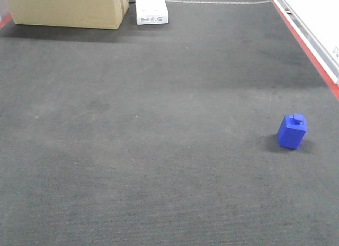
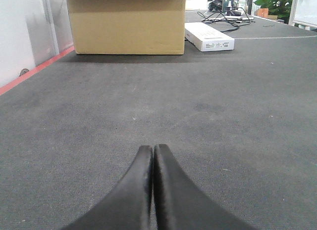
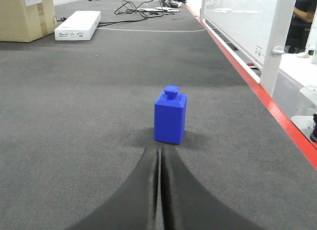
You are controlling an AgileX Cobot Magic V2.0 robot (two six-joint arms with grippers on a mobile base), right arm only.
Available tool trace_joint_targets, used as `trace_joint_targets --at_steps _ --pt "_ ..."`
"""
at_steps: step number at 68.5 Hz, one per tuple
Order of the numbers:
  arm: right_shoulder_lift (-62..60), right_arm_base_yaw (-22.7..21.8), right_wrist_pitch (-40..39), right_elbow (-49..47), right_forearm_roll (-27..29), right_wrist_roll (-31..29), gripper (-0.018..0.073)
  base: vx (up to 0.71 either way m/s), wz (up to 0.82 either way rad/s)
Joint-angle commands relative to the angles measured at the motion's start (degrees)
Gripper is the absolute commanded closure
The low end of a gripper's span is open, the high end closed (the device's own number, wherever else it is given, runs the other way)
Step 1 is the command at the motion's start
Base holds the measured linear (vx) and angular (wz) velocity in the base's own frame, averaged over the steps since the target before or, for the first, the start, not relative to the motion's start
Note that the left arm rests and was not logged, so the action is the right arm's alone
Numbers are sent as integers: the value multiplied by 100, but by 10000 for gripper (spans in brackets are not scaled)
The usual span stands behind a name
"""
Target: Pour parts from conveyor to right shelf
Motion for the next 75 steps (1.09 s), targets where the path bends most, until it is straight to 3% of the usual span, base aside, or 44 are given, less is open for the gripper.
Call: trace_joint_targets --at_steps 1,58,69,75 --pt "-98 -32 -439 -7 -8 -59 569 0 0" --pt "-98 -32 -496 -7 -9 -63 569 0 0" --pt "-98 -32 -1074 -7 -9 -63 569 0 0" --pt "-98 -32 -2055 -7 6 -63 569 0 0"
